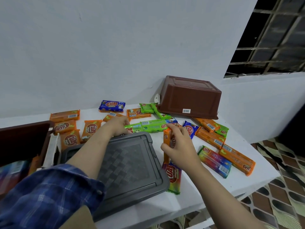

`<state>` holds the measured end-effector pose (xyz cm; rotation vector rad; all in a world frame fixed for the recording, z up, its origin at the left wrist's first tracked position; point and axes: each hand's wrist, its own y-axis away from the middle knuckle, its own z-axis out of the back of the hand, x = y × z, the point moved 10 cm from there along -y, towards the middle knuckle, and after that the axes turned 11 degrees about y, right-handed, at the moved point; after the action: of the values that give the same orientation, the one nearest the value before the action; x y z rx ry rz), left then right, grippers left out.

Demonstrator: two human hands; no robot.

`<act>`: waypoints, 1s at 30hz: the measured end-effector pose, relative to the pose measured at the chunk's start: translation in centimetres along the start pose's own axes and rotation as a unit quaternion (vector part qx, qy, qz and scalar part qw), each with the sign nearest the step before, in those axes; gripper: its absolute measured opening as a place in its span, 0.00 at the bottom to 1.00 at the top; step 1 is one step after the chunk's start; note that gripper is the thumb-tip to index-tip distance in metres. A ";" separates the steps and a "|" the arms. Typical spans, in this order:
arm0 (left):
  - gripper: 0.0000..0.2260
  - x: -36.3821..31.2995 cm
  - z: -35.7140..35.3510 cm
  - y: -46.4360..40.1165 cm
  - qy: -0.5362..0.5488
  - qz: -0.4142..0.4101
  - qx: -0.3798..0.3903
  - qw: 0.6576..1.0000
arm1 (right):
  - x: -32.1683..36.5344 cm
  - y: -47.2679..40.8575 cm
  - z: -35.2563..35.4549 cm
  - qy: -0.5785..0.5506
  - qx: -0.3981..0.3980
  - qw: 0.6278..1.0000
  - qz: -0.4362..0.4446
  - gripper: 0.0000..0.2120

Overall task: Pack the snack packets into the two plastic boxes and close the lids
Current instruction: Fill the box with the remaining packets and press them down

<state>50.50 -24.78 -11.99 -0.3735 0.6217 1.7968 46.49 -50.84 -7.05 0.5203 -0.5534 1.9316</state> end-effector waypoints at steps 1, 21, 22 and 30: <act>0.16 -0.5 0.6 0.3 -0.006 -0.019 -0.031 0.999 | 0.1 0.1 0.1 -0.006 -0.010 1.000 0.000 0.33; 0.10 6.1 17.3 24.3 0.263 -0.112 -0.327 0.901 | 21.4 -0.4 -8.1 -0.446 0.017 0.895 0.013 0.09; 0.10 7.2 18.4 25.1 0.248 -0.111 -0.330 0.904 | 22.7 -0.4 -8.6 -0.451 0.032 0.892 0.018 0.11; 0.11 20.5 23.9 28.9 0.019 -0.011 -0.252 0.967 | 36.8 1.1 -14.7 -0.099 0.084 0.945 0.302 0.17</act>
<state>18.06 -1.13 2.79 -0.7565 0.1733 1.9178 29.45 -16.31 2.34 0.7201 -0.7417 2.5425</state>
